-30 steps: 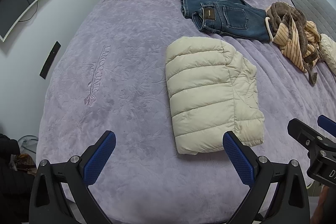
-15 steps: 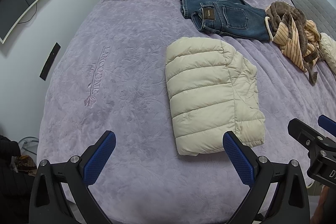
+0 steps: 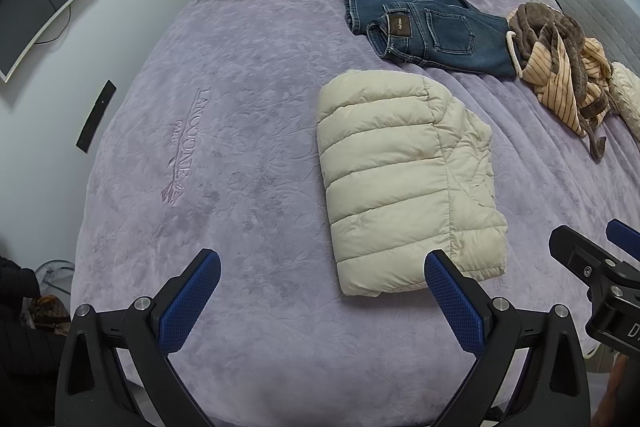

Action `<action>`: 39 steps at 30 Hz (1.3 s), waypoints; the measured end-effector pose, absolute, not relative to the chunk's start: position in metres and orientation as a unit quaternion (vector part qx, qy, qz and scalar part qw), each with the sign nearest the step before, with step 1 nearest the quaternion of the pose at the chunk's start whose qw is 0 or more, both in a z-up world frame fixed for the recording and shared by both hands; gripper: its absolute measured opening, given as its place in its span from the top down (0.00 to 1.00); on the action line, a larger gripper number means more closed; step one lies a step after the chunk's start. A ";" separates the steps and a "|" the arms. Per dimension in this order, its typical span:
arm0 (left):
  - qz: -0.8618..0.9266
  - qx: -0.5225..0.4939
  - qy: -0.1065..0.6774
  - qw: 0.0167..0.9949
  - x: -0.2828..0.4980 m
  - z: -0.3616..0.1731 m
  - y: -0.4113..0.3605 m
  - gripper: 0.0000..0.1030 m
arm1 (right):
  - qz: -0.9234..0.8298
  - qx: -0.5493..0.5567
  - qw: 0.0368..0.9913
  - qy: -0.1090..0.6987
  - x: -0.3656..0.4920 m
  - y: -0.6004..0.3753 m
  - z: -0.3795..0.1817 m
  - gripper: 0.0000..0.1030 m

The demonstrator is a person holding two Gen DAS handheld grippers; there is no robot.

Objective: Fold large clothes

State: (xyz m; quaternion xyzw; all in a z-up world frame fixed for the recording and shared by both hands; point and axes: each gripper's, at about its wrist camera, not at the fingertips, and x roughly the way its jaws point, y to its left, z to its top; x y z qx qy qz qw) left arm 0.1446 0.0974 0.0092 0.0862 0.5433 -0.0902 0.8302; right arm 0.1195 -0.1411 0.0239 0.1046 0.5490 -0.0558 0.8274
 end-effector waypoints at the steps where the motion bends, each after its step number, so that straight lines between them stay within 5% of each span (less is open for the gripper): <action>1: -0.090 0.086 0.543 0.830 0.145 0.009 0.098 0.01 | -0.056 0.104 0.827 0.549 0.120 -0.141 0.024 0.00; 39: -0.091 0.089 0.542 0.831 0.141 0.012 0.099 0.01 | -0.055 0.103 0.827 0.551 0.118 -0.140 0.023 0.00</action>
